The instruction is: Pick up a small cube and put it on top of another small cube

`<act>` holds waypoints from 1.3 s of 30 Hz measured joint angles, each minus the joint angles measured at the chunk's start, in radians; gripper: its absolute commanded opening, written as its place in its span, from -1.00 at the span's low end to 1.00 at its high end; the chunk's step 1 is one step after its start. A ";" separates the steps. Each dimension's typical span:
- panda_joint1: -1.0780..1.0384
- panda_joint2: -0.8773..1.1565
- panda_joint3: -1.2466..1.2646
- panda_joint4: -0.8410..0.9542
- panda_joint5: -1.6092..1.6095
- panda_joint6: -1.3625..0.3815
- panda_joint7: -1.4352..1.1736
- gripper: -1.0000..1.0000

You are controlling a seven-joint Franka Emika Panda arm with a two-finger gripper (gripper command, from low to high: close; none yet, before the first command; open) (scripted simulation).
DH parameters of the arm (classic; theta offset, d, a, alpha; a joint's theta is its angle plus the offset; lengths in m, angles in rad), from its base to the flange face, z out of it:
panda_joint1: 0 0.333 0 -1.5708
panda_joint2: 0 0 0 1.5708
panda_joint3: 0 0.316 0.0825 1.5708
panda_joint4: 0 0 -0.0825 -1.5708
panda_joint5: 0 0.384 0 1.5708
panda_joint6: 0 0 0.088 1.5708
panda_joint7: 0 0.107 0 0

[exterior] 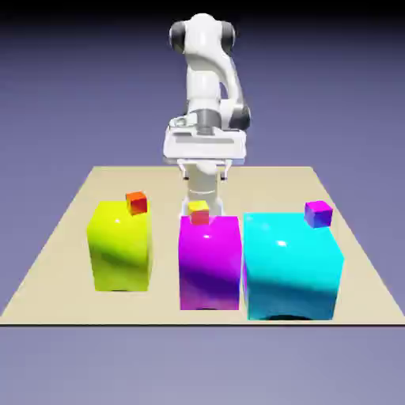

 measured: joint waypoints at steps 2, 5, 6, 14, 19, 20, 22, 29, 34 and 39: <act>0.002 -0.008 0.030 0.022 0.067 -0.054 -0.087 0.00; -0.008 -0.015 0.111 0.027 0.170 -0.126 -0.217 0.00; -0.014 -0.017 0.143 0.026 0.205 -0.149 -0.261 0.00; -0.057 -0.032 0.397 0.015 0.485 -0.331 -0.609 0.00; -0.084 -0.041 0.556 0.008 0.660 -0.446 -0.826 0.00; -0.089 -0.043 0.587 0.007 0.695 -0.468 -0.870 0.00; -0.100 -0.046 0.651 0.004 0.765 -0.514 -0.957 0.00; -0.137 -0.059 0.873 -0.005 1.010 -0.674 -1.261 0.00; -0.164 -0.069 1.032 -0.012 1.185 -0.788 -1.479 0.00; -0.215 -0.088 1.212 -0.060 1.337 -0.852 -1.642 0.00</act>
